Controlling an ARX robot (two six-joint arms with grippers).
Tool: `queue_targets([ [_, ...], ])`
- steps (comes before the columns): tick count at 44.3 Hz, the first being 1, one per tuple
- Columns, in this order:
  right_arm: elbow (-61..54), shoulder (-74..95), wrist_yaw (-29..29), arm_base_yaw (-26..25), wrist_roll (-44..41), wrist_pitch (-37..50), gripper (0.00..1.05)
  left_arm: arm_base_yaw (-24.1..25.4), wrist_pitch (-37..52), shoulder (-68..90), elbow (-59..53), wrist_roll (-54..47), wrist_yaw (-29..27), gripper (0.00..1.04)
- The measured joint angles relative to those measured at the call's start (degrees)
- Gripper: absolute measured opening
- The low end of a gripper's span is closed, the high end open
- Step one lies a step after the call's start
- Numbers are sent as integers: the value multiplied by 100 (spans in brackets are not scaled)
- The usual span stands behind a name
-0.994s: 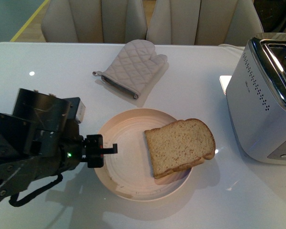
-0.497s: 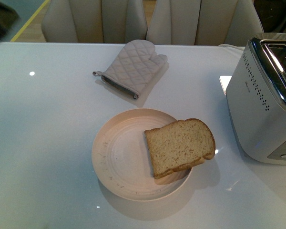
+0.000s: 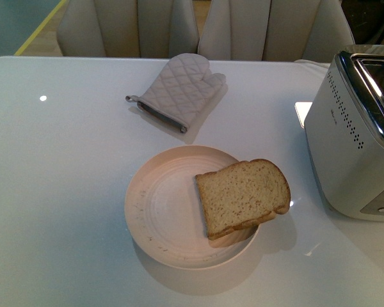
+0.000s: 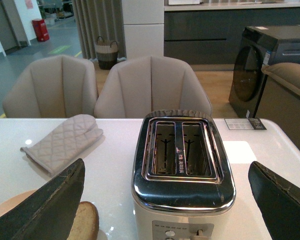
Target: Put bread into toaster
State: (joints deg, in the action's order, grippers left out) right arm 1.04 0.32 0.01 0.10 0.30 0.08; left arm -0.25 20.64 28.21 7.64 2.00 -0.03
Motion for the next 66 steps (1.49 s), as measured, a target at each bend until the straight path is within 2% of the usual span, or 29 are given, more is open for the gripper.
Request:
queue_targets([
  [2,0,0,0,0,0,0,96,0,-35,-76,-74,-44,4,24],
  [5,0,0,2,0,0,0,96,2,-111,-271,-192,-92,2,8],
  [7,0,0,2,0,0,0,96,2,-133,-341,-225,-92,2,3],
  [39,0,0,2,0,0,0,96,4,-1029,-1790,-695,-140,2,3],
  [44,0,0,2,0,0,0,96,4,-1996,-2625,-693,-140,2,3],
  [63,0,0,0,0,0,0,96,4,-2057,-2785,-693,-140,2,3],
  [64,0,0,0,0,0,0,96,4,-2057,-2785,-693,-138,2,3],
  [66,0,0,0,0,0,0,96,4,-2057,-2785,-693,-138,2,11],
])
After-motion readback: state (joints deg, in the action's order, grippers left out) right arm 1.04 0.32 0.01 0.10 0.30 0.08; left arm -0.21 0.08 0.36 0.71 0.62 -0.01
